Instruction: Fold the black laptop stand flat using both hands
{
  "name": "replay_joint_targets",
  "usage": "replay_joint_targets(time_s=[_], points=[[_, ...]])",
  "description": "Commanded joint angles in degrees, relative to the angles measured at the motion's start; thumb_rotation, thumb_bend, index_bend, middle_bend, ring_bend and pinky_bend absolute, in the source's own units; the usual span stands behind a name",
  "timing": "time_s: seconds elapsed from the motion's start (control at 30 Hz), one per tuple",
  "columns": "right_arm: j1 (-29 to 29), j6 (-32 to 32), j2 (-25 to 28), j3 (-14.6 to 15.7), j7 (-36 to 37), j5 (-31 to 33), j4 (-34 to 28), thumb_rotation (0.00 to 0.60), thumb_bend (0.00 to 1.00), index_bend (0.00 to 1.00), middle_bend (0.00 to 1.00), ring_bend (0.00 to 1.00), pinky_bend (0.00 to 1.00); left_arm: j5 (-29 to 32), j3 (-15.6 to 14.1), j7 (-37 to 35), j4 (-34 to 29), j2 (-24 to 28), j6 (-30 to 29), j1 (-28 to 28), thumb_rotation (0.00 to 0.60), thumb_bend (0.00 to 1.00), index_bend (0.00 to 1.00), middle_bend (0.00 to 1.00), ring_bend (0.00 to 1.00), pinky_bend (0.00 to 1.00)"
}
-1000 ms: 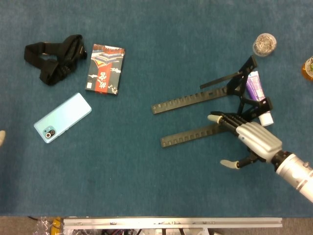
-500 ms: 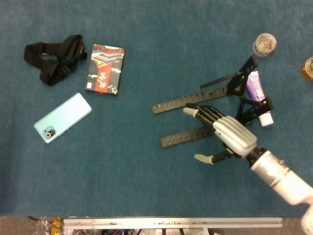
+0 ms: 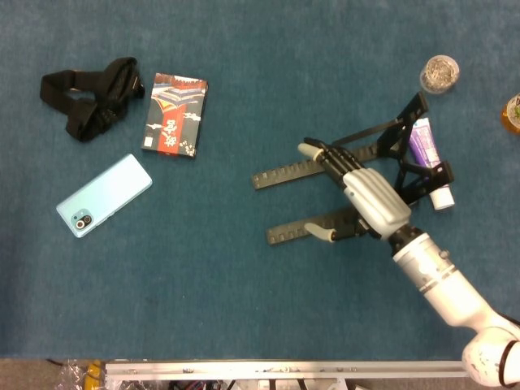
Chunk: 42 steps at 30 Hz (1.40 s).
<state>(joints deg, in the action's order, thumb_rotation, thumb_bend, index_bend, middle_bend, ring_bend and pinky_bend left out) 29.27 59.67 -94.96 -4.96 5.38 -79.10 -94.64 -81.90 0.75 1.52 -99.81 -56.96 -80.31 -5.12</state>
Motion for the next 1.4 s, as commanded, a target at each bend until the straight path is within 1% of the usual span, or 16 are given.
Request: replay_joint_targets(time_s=[0.03, 0.3, 0.57, 0.97, 1.4], points=[[-0.2, 0.6, -0.3, -0.8, -0.8, 1.3, 0.4, 0.538, 0.19, 0.0, 0.0, 0.0, 0.0, 0.0, 0.0, 0.2, -0.1, 0.0, 0.1, -0.1, 0.6, 0.28, 0.0, 0.0, 0.0, 0.0], [-0.4, 1.5, -1.6, -2.3, -1.5, 3.3, 2.7, 0.539, 0.19, 0.0, 0.0, 0.0, 0.0, 0.0, 0.1, 0.6, -0.3, -0.2, 0.7, -0.5, 0.6, 0.28, 0.0, 0.0, 0.0, 0.0], [-0.4, 1.2, -2.6, -2.9, -2.1, 5.3, 5.0, 0.539, 0.19, 0.0, 0.0, 0.0, 0.0, 0.3, 0.1, 0.5, -0.1, -0.2, 1.0, -0.5, 0.6, 0.28, 0.0, 0.0, 0.0, 0.0], [-0.9, -0.8, -1.6, -3.2, -5.2, 10.9, 4.8, 0.539, 0.19, 0.0, 0.0, 0.0, 0.0, 0.2, 0.1, -0.4, 0.8, -0.5, 1.0, -0.5, 0.6, 0.28, 0.0, 0.0, 0.0, 0.0], [-0.7, -1.2, -3.1, -3.6, -8.2, 13.7, 5.7, 0.538, 0.19, 0.0, 0.0, 0.0, 0.0, 0.5, 0.2, -1.5, 2.2, -1.1, 1.3, -0.6, 0.6, 0.28, 0.0, 0.0, 0.0, 0.0]])
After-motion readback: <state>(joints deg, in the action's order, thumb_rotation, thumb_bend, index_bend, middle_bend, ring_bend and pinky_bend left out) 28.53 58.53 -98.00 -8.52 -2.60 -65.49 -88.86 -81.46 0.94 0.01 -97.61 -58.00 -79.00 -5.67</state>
